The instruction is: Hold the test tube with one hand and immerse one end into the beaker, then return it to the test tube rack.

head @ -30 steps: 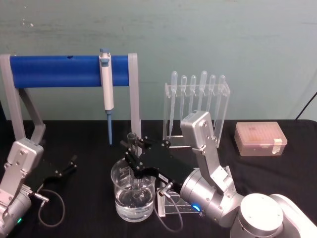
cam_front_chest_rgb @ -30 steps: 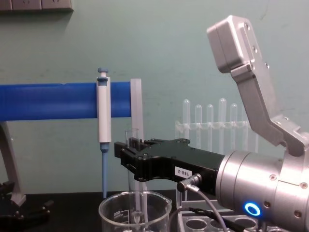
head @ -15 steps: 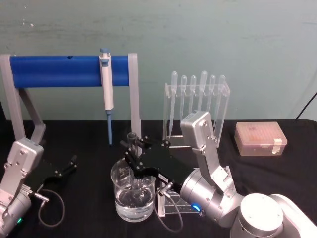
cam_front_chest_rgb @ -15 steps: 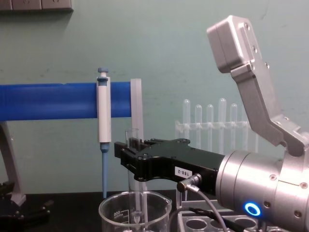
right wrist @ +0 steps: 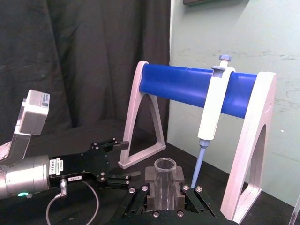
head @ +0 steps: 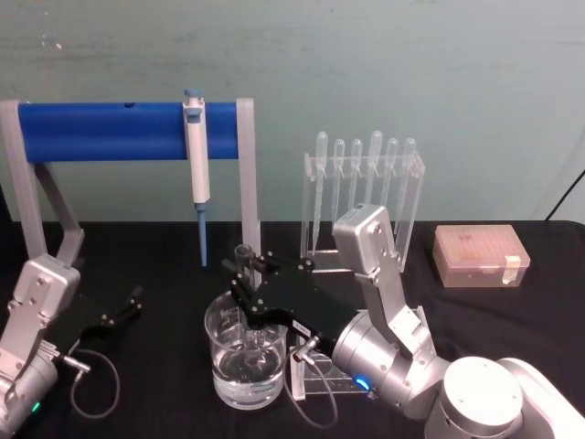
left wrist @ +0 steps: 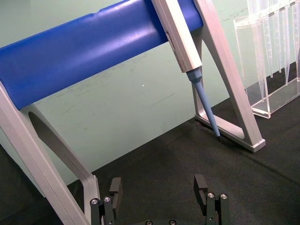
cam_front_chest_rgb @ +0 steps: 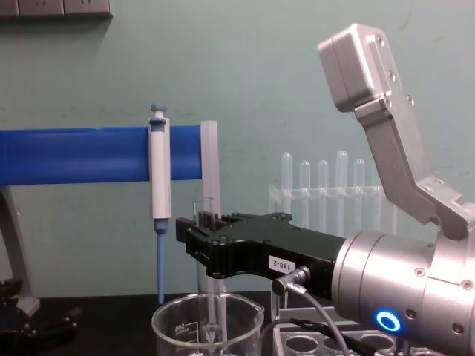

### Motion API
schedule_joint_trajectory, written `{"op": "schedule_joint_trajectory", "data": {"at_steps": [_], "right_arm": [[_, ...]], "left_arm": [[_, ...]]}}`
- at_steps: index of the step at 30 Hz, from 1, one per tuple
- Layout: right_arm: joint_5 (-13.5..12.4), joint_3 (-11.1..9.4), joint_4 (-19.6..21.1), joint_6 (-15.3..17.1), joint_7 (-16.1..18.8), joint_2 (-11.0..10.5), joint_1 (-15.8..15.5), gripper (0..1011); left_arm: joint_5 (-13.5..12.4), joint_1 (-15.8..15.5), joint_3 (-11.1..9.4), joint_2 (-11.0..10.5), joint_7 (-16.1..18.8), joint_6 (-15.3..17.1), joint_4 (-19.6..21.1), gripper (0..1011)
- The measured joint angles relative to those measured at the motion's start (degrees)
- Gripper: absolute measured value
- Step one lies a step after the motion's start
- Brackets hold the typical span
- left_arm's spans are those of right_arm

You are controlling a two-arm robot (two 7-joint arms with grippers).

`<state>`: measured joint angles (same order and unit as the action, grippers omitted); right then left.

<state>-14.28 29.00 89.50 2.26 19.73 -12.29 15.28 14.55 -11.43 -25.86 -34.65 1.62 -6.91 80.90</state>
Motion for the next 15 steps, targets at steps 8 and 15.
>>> {"op": "schedule_joint_trajectory", "data": {"at_steps": [8, 15], "right_arm": [[0.0, 0.0, 0.0, 0.0, 0.0, 0.0, 0.0, 231], [0.0, 0.0, 0.0, 0.0, 0.0, 0.0, 0.0, 231]], "left_arm": [[0.0, 0.0, 0.0, 0.0, 0.0, 0.0, 0.0, 1000], [0.0, 0.0, 0.0, 0.0, 0.0, 0.0, 0.0, 1000]]}}
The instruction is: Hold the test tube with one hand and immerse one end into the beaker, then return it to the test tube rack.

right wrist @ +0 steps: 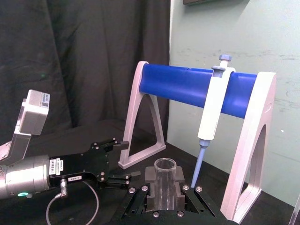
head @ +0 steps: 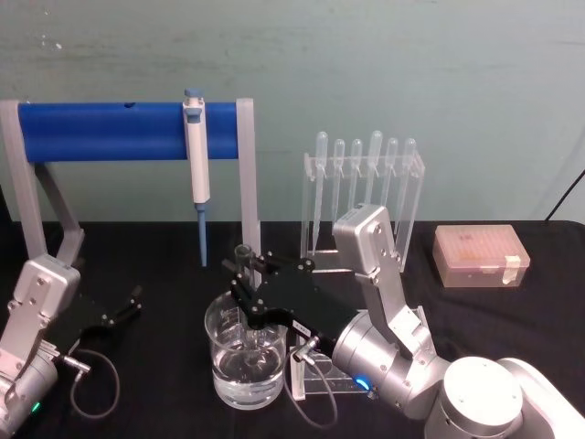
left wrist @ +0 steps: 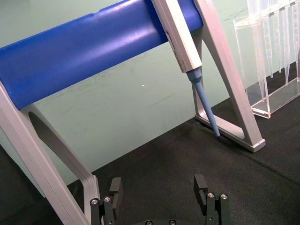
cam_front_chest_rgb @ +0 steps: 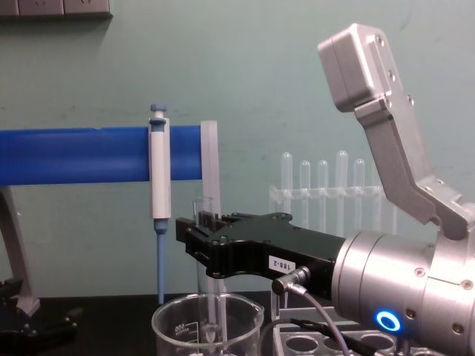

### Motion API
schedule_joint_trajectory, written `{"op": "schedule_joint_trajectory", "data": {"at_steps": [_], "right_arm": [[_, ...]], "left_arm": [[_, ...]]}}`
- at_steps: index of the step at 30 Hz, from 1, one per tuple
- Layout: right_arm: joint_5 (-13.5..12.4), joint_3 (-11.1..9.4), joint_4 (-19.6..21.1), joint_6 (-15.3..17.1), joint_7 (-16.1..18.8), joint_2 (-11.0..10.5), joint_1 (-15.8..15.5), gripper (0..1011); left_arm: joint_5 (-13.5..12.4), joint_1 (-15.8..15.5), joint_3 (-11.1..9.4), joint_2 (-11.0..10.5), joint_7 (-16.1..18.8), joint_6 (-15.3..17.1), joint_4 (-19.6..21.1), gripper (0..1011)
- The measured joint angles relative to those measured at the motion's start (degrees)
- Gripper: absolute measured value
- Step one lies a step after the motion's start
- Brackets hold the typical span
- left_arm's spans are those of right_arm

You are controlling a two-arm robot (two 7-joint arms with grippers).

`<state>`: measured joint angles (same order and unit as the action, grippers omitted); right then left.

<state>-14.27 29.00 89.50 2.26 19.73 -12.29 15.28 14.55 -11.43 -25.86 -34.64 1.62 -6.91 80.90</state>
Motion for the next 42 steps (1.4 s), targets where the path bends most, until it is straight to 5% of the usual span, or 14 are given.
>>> {"op": "schedule_joint_trajectory", "data": {"at_steps": [42], "right_arm": [[0.0, 0.0, 0.0, 0.0, 0.0, 0.0, 0.0, 230]], "left_arm": [[0.0, 0.0, 0.0, 0.0, 0.0, 0.0, 0.0, 1000]]}}
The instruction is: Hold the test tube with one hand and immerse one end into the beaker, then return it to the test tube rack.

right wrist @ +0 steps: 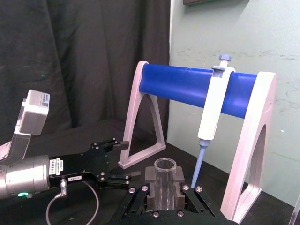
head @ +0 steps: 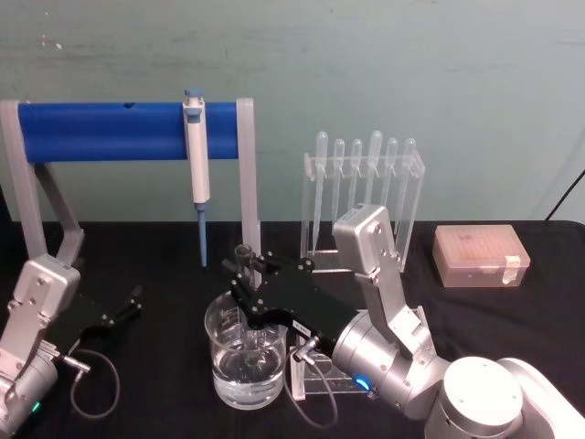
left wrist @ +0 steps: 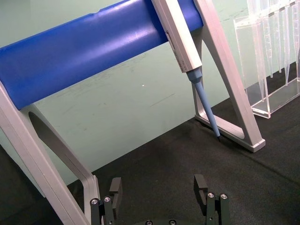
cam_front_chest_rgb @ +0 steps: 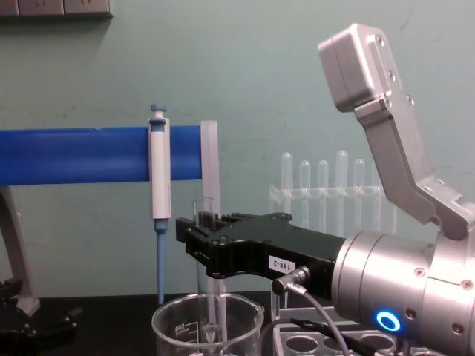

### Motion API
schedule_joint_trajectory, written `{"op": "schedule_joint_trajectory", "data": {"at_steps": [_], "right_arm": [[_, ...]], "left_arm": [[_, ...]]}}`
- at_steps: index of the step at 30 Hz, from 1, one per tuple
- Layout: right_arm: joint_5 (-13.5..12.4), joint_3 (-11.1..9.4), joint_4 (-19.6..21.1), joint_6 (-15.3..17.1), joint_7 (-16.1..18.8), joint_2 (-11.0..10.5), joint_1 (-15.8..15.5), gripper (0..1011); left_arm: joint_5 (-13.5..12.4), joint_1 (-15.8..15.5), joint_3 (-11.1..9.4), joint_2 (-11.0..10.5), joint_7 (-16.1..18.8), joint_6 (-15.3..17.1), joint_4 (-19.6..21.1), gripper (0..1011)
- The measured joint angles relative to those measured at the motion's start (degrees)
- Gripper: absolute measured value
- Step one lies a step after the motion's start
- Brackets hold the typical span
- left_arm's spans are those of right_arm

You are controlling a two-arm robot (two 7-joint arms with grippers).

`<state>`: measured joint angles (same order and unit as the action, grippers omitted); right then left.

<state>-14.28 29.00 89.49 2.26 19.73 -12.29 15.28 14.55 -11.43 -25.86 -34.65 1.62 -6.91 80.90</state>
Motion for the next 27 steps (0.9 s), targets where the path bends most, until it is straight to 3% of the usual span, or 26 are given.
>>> {"op": "schedule_joint_trajectory", "data": {"at_steps": [27], "right_arm": [[0.0, 0.0, 0.0, 0.0, 0.0, 0.0, 0.0, 230]], "left_arm": [[0.0, 0.0, 0.0, 0.0, 0.0, 0.0, 0.0, 1000]]}}
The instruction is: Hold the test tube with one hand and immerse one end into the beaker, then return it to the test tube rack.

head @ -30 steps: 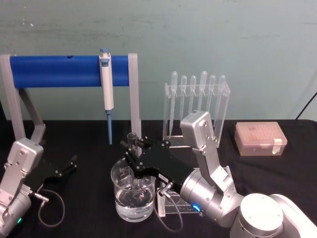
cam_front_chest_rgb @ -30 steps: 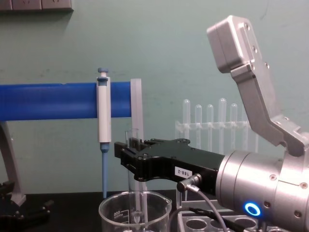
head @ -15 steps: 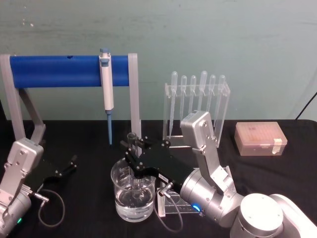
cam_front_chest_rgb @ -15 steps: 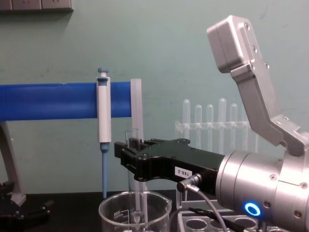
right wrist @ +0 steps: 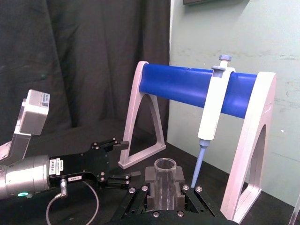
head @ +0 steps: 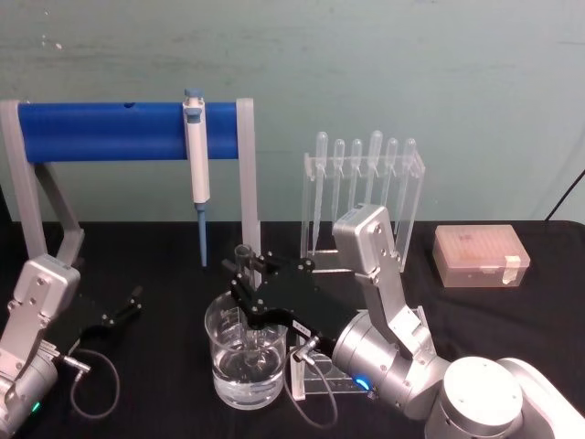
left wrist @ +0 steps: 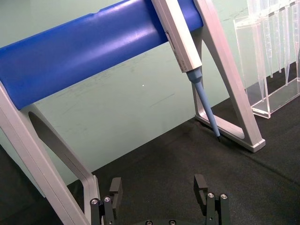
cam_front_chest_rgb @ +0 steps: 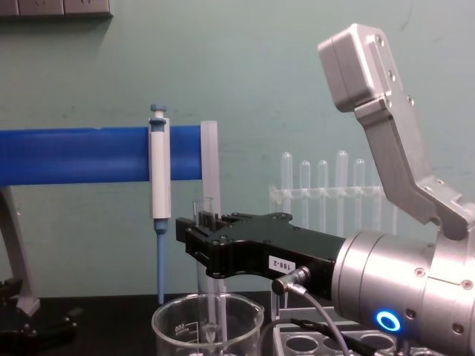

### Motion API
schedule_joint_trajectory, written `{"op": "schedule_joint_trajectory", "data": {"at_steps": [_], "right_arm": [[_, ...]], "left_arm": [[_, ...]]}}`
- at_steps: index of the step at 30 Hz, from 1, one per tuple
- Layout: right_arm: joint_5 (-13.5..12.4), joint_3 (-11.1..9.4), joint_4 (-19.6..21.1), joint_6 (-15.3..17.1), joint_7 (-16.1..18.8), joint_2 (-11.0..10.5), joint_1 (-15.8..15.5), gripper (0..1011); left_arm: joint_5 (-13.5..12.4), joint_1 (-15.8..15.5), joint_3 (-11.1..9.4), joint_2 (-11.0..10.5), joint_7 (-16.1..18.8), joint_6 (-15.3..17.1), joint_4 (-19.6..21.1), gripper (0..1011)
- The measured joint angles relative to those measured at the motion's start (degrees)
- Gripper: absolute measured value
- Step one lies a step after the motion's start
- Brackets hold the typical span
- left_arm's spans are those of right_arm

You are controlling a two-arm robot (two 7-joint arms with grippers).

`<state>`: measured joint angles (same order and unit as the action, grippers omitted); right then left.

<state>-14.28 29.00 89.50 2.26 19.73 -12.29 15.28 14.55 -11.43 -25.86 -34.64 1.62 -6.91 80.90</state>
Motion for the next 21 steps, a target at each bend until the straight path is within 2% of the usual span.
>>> {"op": "schedule_joint_trajectory", "data": {"at_steps": [21], "right_arm": [[0.0, 0.0, 0.0, 0.0, 0.0, 0.0, 0.0, 230]], "left_arm": [[0.0, 0.0, 0.0, 0.0, 0.0, 0.0, 0.0, 1000]]}}
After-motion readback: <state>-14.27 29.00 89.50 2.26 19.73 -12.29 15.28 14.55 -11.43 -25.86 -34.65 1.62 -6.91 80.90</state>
